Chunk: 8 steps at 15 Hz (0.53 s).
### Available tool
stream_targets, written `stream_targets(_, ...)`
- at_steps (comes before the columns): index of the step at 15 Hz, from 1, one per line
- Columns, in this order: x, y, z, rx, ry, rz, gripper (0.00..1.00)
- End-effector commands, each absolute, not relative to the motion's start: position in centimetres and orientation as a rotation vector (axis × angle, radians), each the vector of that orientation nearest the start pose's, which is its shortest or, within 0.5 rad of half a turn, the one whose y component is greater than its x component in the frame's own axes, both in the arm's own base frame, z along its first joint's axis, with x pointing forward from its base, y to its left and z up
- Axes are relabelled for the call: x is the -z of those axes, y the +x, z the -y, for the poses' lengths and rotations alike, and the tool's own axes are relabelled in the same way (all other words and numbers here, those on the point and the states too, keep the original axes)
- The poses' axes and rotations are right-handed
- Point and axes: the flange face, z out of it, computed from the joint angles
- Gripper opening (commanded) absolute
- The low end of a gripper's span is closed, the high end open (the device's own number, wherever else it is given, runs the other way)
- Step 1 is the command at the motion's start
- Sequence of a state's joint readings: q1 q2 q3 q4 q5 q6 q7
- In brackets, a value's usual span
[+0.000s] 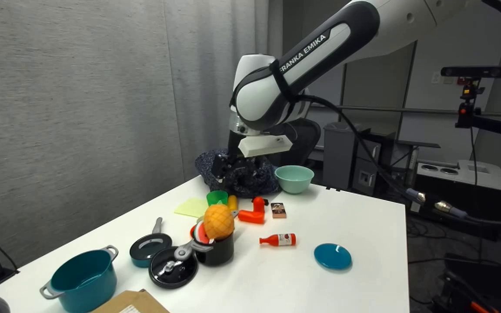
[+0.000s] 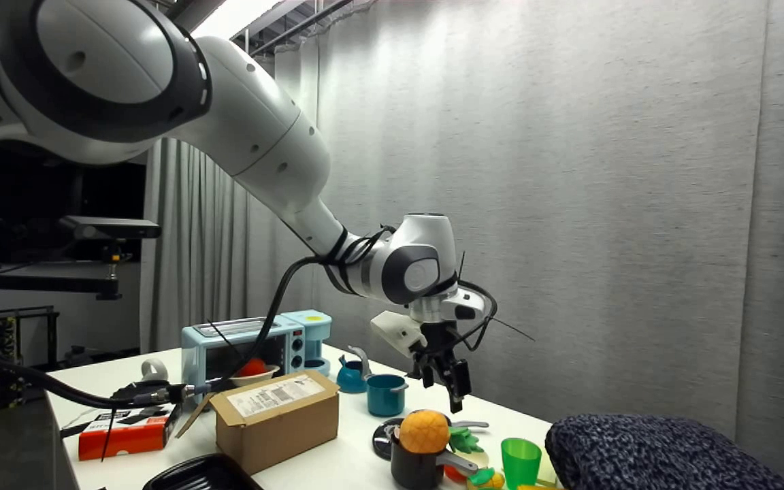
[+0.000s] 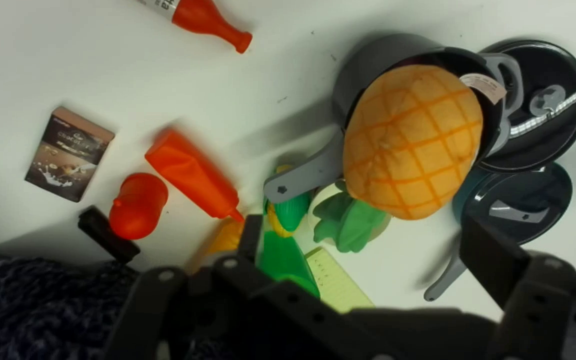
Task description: Remove the pineapple plush toy from the black pot and put it on the table
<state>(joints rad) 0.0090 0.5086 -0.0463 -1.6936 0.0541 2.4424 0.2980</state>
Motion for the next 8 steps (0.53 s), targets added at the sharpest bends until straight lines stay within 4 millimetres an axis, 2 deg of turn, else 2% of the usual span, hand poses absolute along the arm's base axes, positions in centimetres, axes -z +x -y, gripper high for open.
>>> stream_targets(1, -32.1, 70.1, 1.8, 0.434, -2.974, -0.551, 1.00)
stream_targets(2, -31.5, 71.0, 0.6, 0.426, -2.966, -0.546, 1.00)
stream_targets(3, -31.0, 71.2, 0.3, 0.408, -2.961, -0.546, 1.00)
stream_targets(8, -28.4, 72.0, -0.2, 0.362, -2.962, -0.554, 1.00)
